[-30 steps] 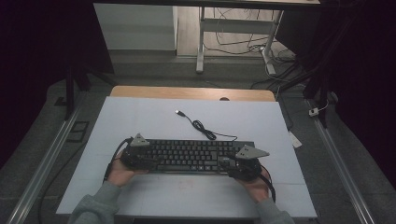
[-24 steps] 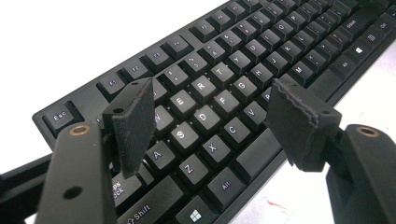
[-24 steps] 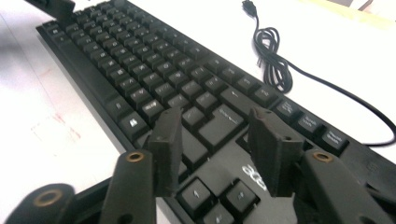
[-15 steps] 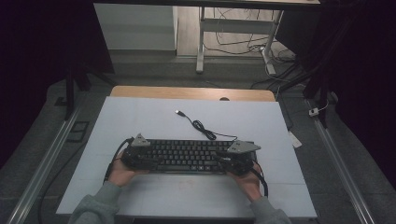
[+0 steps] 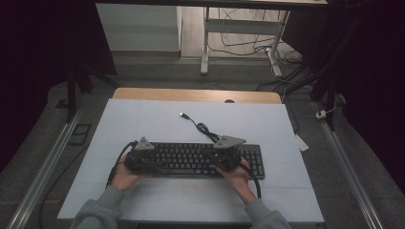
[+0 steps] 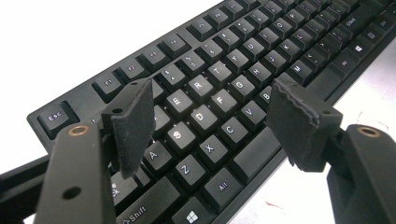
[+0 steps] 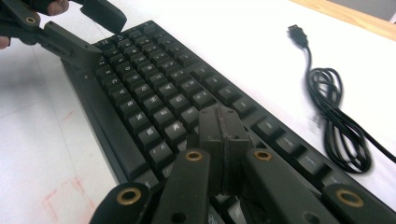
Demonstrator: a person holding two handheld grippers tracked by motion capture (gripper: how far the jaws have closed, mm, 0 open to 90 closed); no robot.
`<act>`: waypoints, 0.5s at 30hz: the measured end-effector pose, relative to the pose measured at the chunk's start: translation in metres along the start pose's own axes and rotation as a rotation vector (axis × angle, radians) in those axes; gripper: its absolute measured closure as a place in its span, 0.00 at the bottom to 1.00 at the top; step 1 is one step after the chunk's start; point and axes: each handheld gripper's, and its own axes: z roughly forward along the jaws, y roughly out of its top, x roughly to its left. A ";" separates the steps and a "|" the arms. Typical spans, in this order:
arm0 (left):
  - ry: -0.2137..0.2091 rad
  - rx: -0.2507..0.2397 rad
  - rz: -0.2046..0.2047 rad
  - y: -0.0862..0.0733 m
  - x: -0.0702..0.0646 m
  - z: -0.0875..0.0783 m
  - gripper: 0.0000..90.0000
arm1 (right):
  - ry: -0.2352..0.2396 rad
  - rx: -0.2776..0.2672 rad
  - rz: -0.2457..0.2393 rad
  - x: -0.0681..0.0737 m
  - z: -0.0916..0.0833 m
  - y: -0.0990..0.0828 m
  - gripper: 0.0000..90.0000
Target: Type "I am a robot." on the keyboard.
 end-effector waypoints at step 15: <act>0.001 0.005 0.007 0.000 -0.001 0.002 0.36 | 0.010 0.040 0.009 0.001 0.027 0.007 0.99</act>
